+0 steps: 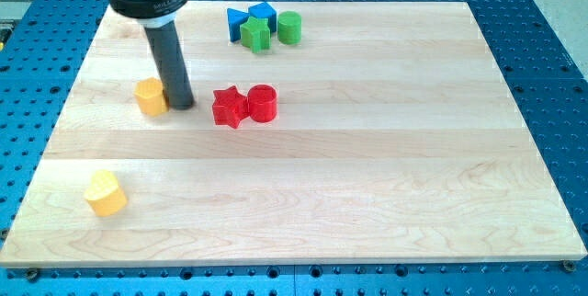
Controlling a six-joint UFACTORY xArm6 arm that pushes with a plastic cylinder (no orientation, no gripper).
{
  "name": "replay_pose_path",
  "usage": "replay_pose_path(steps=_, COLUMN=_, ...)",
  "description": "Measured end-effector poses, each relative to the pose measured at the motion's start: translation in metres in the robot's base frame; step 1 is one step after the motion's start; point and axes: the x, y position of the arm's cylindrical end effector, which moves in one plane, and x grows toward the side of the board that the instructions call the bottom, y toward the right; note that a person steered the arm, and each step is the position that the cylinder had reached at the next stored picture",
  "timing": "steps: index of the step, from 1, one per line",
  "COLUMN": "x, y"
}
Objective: Move the hexagon into the green and blue blocks
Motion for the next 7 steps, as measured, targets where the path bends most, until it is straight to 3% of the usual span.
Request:
replay_pose_path(steps=1, x=0.046, y=-0.019)
replay_pose_path(steps=2, x=0.016, y=-0.071)
replay_pose_path(steps=3, x=-0.010, y=-0.077)
replay_pose_path(steps=5, x=0.059, y=-0.097)
replay_pose_path(steps=6, x=0.053, y=-0.076)
replay_pose_path(steps=7, x=0.017, y=-0.011)
